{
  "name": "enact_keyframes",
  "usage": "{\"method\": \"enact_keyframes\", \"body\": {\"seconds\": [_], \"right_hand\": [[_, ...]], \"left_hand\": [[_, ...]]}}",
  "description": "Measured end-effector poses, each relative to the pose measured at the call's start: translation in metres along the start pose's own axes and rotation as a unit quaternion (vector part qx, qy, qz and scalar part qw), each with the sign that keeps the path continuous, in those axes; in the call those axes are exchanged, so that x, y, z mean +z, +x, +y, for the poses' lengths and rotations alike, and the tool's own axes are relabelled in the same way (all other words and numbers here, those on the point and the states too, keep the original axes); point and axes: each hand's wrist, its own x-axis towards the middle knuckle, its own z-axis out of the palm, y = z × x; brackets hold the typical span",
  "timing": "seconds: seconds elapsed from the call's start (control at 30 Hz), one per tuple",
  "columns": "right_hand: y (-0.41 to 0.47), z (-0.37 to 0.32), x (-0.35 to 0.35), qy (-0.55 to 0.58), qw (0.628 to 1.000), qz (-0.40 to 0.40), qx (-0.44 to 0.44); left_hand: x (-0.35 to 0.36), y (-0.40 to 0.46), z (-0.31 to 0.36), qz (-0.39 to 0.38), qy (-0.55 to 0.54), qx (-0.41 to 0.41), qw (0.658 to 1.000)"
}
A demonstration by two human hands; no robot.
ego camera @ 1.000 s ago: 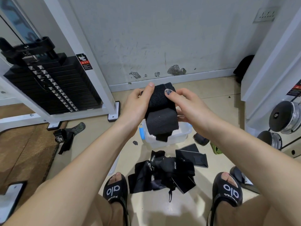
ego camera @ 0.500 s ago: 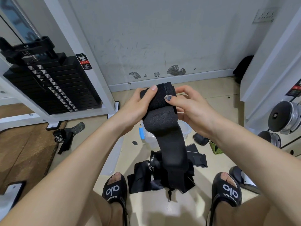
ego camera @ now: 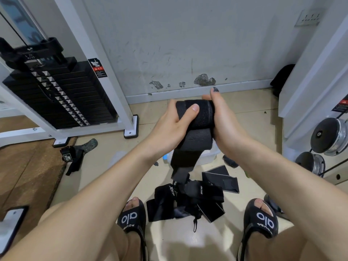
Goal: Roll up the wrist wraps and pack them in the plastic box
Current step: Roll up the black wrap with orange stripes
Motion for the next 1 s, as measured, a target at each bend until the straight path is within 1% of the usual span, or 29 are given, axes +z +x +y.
{"method": "enact_keyframes", "body": {"seconds": [0.03, 0.07, 0.17, 0.23, 0.4, 0.53, 0.63, 0.7, 0.77, 0.87, 0.93, 1.0], "right_hand": [[0.001, 0.004, 0.002, -0.004, 0.999, 0.038, 0.005], [0.001, 0.008, 0.004, -0.010, 0.998, 0.058, 0.005], [0.001, 0.013, 0.009, -0.014, 0.999, 0.049, -0.009], [0.003, 0.012, 0.009, -0.023, 0.999, 0.031, -0.030], [0.003, -0.001, 0.001, -0.110, 0.993, -0.006, -0.040], [0.003, -0.005, -0.005, -0.145, 0.988, -0.004, -0.057], [0.003, -0.007, -0.003, -0.084, 0.994, -0.008, -0.065], [0.002, -0.008, -0.003, -0.045, 0.997, -0.018, -0.063], [0.002, -0.008, -0.003, -0.013, 0.998, -0.024, -0.061], [0.000, -0.009, -0.005, 0.034, 0.997, -0.039, -0.054], [-0.001, -0.011, -0.007, 0.064, 0.996, -0.049, -0.044], [-0.002, -0.014, -0.009, 0.092, 0.993, -0.057, -0.037]], "left_hand": [[0.006, -0.002, -0.002, -0.008, -0.030, -0.009, 0.999], [0.010, -0.003, -0.003, -0.013, -0.061, -0.020, 0.998], [0.011, 0.002, -0.004, 0.008, -0.140, -0.046, 0.989], [0.008, 0.005, -0.002, 0.026, -0.149, -0.039, 0.988], [-0.002, 0.012, -0.001, 0.008, -0.149, -0.010, 0.989], [-0.004, 0.012, 0.003, 0.001, -0.148, 0.018, 0.989], [-0.004, 0.010, 0.004, 0.018, -0.142, 0.020, 0.989], [-0.006, 0.009, 0.004, 0.027, -0.112, 0.011, 0.993], [-0.008, 0.010, 0.003, 0.003, -0.104, -0.034, 0.994], [-0.011, 0.015, 0.002, -0.029, -0.135, -0.109, 0.984], [-0.013, 0.017, 0.001, -0.035, -0.142, -0.122, 0.982], [-0.014, 0.013, 0.005, -0.054, -0.139, -0.111, 0.983]]}}
